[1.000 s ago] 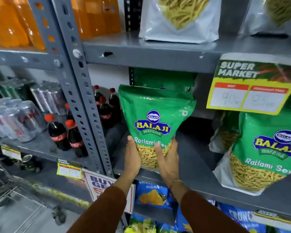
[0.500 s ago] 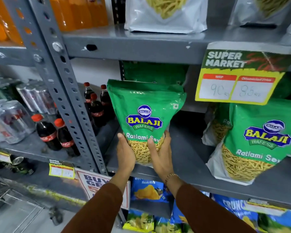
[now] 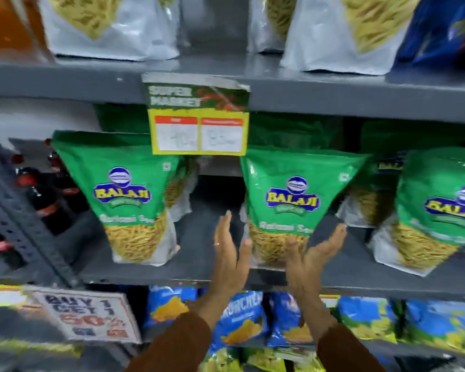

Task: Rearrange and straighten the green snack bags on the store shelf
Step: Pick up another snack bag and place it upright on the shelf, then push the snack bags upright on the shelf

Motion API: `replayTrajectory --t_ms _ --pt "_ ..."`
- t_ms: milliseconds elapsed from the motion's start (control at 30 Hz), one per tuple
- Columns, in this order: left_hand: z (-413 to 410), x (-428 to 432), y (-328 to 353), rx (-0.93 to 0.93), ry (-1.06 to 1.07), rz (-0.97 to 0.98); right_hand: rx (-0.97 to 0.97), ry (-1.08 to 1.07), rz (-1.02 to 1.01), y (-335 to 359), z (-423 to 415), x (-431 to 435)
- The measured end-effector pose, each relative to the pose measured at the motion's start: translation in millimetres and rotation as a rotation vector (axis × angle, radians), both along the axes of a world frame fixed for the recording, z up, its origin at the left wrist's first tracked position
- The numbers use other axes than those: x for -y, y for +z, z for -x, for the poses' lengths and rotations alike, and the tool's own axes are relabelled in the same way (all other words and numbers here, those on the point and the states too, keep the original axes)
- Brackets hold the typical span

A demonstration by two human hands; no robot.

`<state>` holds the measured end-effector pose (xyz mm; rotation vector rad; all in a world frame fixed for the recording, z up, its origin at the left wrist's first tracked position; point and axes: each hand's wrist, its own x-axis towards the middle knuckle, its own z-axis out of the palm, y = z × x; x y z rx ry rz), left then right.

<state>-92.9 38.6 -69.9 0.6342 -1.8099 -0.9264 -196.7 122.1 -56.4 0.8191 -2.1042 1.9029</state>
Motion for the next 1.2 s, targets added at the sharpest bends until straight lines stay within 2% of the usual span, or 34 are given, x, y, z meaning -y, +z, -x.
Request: replayTrajectory --t_ms 67,200,467,667,767,867,967,1033,1100,1133,1200 --pt "26 -4 -1 -0.006 0.013 -0.179 0.228 0.174 0.042 4 19 0" --pt "46 -13 2 -0.037 0.029 -0.373 0.296 0.407 -0.112 5 31 3" --pt "51 -12 2 -0.018 0.119 -0.334 0.321 0.462 -0.106 1 40 9" --pt "47 -13 -2 0.015 0.072 -0.358 0.297 0.518 -0.179 2 47 1" --pt "50 -23 0 0.016 0.216 -0.168 0.227 0.554 -0.176 -1 51 -8" --pt "55 -38 -3 0.088 0.46 0.146 -0.073 0.417 -0.247 -10 60 -33" --pt "75 -62 -7 0.149 0.338 0.536 -0.375 0.265 -0.227 -15 90 -66" --pt "96 -79 -8 0.172 0.198 0.717 -0.513 0.162 -0.174 -14 119 -91" --pt "127 -96 -8 0.153 0.064 0.755 -0.575 0.037 -0.153 -13 151 -119" --pt "145 -105 -8 0.128 -0.005 0.715 -0.578 -0.037 -0.156 -12 166 -133" --pt "182 -125 -6 0.108 -0.121 0.485 -0.505 -0.17 -0.139 -12 195 -156"
